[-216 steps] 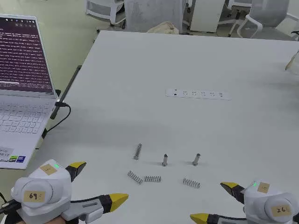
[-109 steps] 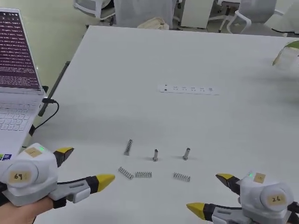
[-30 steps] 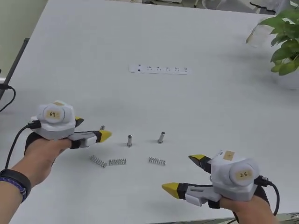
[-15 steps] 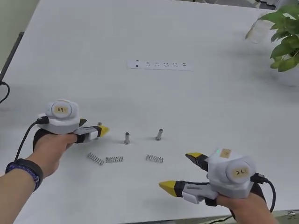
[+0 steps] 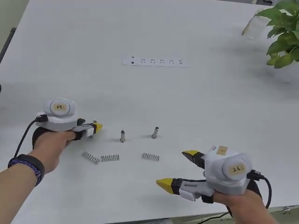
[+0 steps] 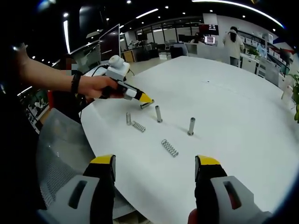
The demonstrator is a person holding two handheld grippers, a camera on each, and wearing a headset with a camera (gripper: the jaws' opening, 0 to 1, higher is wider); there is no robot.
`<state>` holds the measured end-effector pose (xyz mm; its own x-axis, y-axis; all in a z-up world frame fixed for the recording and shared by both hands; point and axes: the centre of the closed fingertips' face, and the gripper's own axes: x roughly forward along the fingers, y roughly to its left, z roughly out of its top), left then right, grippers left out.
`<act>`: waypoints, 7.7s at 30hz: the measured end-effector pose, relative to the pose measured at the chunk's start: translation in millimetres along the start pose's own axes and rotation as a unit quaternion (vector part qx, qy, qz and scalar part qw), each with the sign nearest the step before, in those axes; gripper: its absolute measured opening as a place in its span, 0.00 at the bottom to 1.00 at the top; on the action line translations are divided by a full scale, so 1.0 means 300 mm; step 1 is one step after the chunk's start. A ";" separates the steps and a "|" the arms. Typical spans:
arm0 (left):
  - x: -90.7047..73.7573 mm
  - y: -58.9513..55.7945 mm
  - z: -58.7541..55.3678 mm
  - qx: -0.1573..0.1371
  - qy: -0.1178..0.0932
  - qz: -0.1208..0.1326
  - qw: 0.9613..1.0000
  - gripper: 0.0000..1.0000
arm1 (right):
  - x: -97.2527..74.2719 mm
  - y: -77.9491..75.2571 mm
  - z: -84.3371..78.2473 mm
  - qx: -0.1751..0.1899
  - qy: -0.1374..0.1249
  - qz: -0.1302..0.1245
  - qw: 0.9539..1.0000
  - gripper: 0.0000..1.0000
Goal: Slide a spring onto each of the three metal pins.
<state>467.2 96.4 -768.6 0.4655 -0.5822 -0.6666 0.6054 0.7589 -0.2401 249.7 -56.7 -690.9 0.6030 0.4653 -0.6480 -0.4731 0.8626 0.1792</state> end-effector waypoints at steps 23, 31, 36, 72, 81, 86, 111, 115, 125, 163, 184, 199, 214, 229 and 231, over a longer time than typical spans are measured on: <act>0.041 0.003 -0.015 0.041 0.014 0.032 0.999 0.07 | 0.004 -0.005 0.009 -0.002 0.001 0.002 1.000 0.67; 0.044 0.003 -0.006 0.042 0.012 0.048 0.998 0.01 | 0.006 -0.004 0.011 -0.003 0.001 0.003 1.000 0.67; 0.034 0.001 -0.012 0.032 0.022 0.042 0.998 0.00 | 0.003 -0.007 0.018 -0.003 -0.003 0.001 1.000 0.66; -0.056 -0.006 0.008 0.015 -0.003 0.037 0.999 0.00 | 0.003 0.007 0.016 -0.004 -0.011 0.002 1.000 0.66; -0.087 0.005 0.008 0.020 -0.008 0.043 0.999 0.00 | 0.003 0.015 0.015 -0.006 -0.012 0.003 1.000 0.66; -0.106 -0.002 0.003 0.023 -0.012 0.043 0.999 0.00 | 0.002 0.022 0.017 -0.007 -0.013 0.004 1.000 0.66; -0.157 -0.020 -0.037 0.047 -0.010 0.047 0.998 0.00 | -0.001 0.035 0.007 -0.009 -0.016 0.006 1.000 0.66; -0.161 -0.026 -0.042 0.052 -0.008 0.048 0.997 0.00 | -0.001 0.038 0.008 -0.010 -0.016 0.006 1.000 0.66; -0.165 -0.039 -0.054 0.084 -0.002 0.049 0.995 0.00 | -0.003 0.040 0.008 -0.011 -0.017 0.006 1.000 0.66; -0.165 -0.043 -0.076 0.098 0.002 0.053 0.994 0.04 | -0.004 0.046 -0.020 -0.011 -0.011 0.006 1.000 0.65; -0.240 -0.036 -0.153 0.078 0.010 0.048 0.996 0.19 | 0.001 0.051 -0.013 -0.011 -0.017 0.010 1.000 0.66; -0.313 -0.015 -0.246 0.062 0.006 0.049 0.997 0.23 | 0.002 0.057 -0.024 -0.013 -0.015 0.014 1.000 0.65; -0.318 -0.018 -0.250 0.083 0.006 0.041 0.996 0.23 | 0.001 0.062 -0.017 -0.017 -0.016 0.015 1.000 0.65; -0.325 -0.048 -0.253 0.198 0.037 0.006 0.980 0.24 | 0.002 0.066 -0.020 -0.017 -0.014 0.017 1.000 0.65; -0.323 -0.052 -0.251 0.224 0.044 0.000 0.974 0.24 | 0.002 0.068 -0.019 -0.018 -0.014 0.018 1.000 0.65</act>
<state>364.1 162.9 -753.5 0.4213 -0.5396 -0.7290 0.8352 0.5442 0.0798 236.8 -40.0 -691.8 0.6033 0.5014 -0.6202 -0.5164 0.8382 0.1753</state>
